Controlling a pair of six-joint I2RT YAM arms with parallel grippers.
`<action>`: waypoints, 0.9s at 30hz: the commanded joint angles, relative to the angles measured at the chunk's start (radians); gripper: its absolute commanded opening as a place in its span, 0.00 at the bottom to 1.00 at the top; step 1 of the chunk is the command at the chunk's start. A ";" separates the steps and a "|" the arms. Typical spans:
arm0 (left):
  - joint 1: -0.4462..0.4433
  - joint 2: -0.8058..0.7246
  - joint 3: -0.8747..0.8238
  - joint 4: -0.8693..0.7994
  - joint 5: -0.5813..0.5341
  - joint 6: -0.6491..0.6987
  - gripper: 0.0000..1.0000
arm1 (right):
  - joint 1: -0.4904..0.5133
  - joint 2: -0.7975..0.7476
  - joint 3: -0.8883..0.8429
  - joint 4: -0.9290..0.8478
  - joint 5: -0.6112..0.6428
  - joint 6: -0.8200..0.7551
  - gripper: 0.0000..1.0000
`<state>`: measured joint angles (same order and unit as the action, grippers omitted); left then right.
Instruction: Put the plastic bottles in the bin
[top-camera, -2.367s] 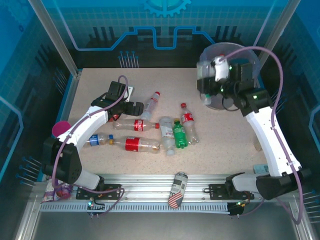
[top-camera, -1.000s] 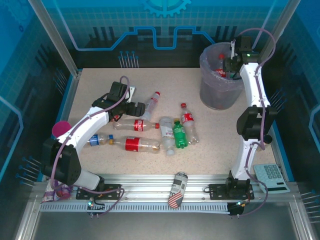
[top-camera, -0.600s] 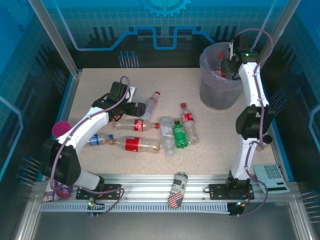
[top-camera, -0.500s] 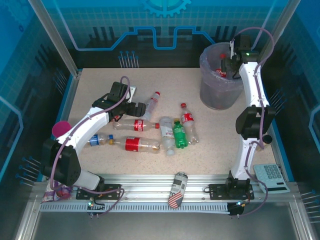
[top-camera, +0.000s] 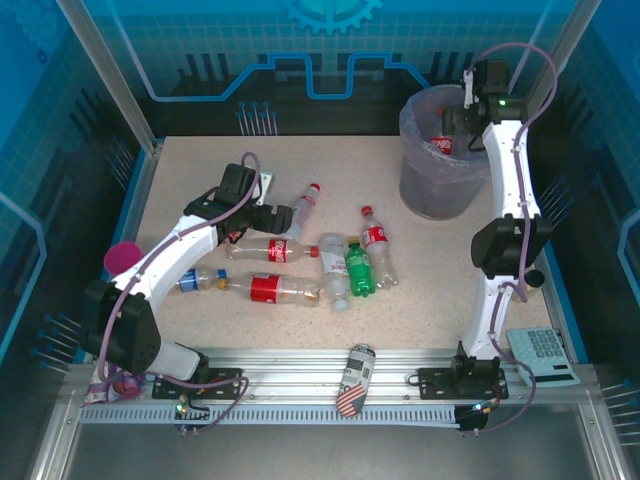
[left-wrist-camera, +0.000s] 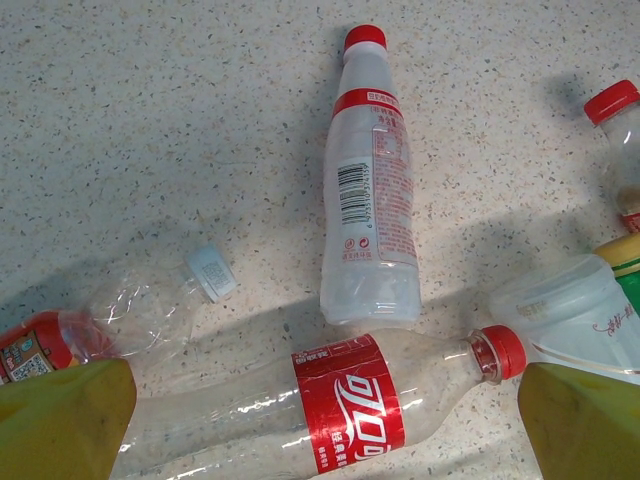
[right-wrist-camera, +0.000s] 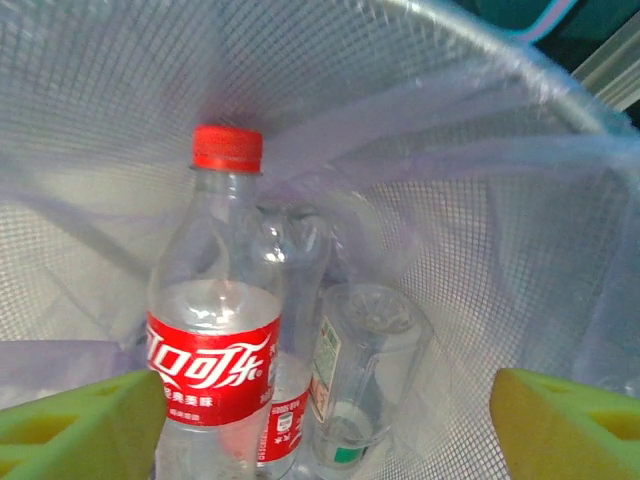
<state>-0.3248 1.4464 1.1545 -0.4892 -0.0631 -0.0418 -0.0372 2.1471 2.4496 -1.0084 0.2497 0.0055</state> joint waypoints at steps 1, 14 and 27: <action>-0.014 -0.024 0.016 -0.012 0.004 0.025 0.99 | 0.020 -0.041 0.048 -0.042 -0.056 0.009 0.89; -0.014 -0.009 0.015 -0.020 -0.041 0.053 0.99 | 0.154 -0.387 -0.215 0.059 -0.057 0.021 1.00; -0.014 0.009 0.014 -0.023 -0.044 0.056 0.99 | 0.567 -0.674 -0.852 0.203 0.144 0.165 0.90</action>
<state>-0.3325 1.4464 1.1545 -0.4904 -0.1005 0.0025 0.4721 1.4414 1.6760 -0.8101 0.3233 0.1028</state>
